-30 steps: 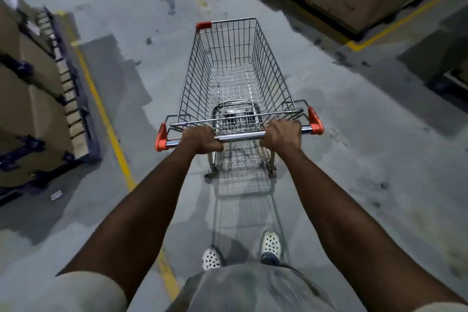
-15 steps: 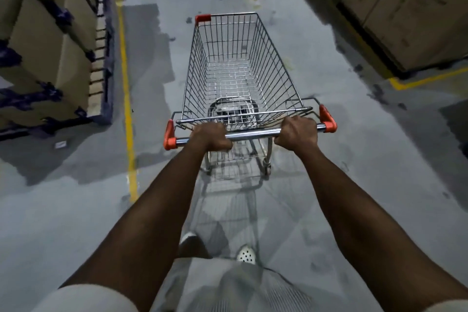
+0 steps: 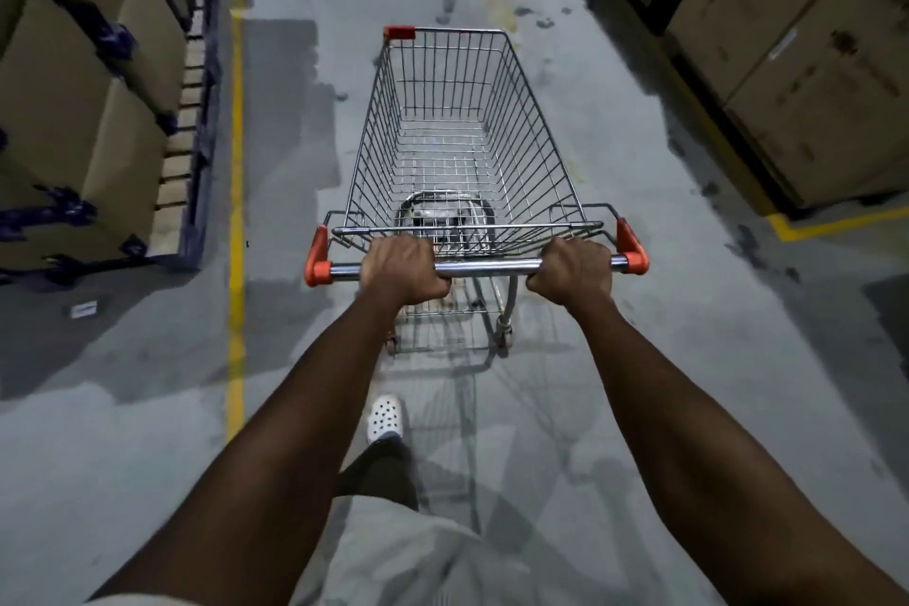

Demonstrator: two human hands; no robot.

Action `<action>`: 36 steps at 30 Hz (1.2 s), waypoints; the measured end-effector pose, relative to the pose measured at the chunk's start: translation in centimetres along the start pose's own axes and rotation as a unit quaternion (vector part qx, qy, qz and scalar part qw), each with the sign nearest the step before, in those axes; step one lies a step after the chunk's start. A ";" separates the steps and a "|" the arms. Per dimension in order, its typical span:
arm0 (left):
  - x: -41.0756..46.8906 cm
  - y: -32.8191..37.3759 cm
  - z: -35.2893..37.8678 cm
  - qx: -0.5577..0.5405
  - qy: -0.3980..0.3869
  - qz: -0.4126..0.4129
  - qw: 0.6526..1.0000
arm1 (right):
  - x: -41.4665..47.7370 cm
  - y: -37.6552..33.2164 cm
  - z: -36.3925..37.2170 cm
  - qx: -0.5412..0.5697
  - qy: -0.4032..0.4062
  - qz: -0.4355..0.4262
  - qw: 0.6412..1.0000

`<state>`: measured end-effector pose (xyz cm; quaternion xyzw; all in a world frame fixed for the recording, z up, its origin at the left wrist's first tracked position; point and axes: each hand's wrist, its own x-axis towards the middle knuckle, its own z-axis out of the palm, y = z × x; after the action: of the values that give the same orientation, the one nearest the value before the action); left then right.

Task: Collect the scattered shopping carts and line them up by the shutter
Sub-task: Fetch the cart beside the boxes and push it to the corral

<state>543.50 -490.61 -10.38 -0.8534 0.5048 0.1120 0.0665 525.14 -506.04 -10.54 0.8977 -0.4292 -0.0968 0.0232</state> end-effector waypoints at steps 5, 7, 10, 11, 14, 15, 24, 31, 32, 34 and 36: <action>9.8 -6.4 -3.0 0.038 -0.005 0.022 0.999 | 8.3 -4.7 -2.1 0.005 -0.021 0.045 0.999; 13.9 -9.0 -4.2 0.059 -0.018 0.024 0.998 | 11.5 -6.8 -3.0 0.015 -0.035 0.059 0.998; 20.0 -12.4 -6.0 0.093 -0.025 0.014 0.995 | 15.9 -9.9 -4.1 0.036 -0.038 0.082 0.995; 21.9 -13.5 -6.6 0.108 -0.028 0.009 0.994 | 17.3 -10.9 -4.4 0.047 -0.045 0.088 0.994; 27.8 -16.1 -8.4 0.149 -0.018 0.006 0.989 | 21.5 -13.5 -5.7 0.074 -0.045 0.106 0.991; 29.7 -16.9 -9.0 0.168 -0.014 0.003 0.986 | 22.9 -14.3 -6.0 0.086 -0.040 0.109 0.990; 47.9 -21.1 -13.2 0.238 0.018 0.022 0.971 | 36.5 -18.7 -7.3 0.150 -0.020 0.102 0.983; 62.2 -20.3 -15.7 0.237 0.065 0.070 0.967 | 48.0 -17.6 -9.2 0.434 -0.146 0.162 0.874; 63.9 -19.8 -16.1 0.231 0.074 0.074 0.967 | 49.4 -17.2 -9.2 0.470 -0.152 0.163 0.854; 67.5 -18.8 -17.1 0.235 0.083 0.088 0.964 | 52.1 -16.8 -9.4 0.514 -0.143 0.184 0.825; 71.3 -17.7 -18.0 0.248 0.085 0.118 0.958 | 54.6 -16.6 -10.1 0.513 -0.123 0.209 0.823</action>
<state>594.38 -546.53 -11.42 -0.7505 0.6179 -0.0825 0.2194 573.33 -538.31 -11.09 0.6491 -0.5939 0.0345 -0.4741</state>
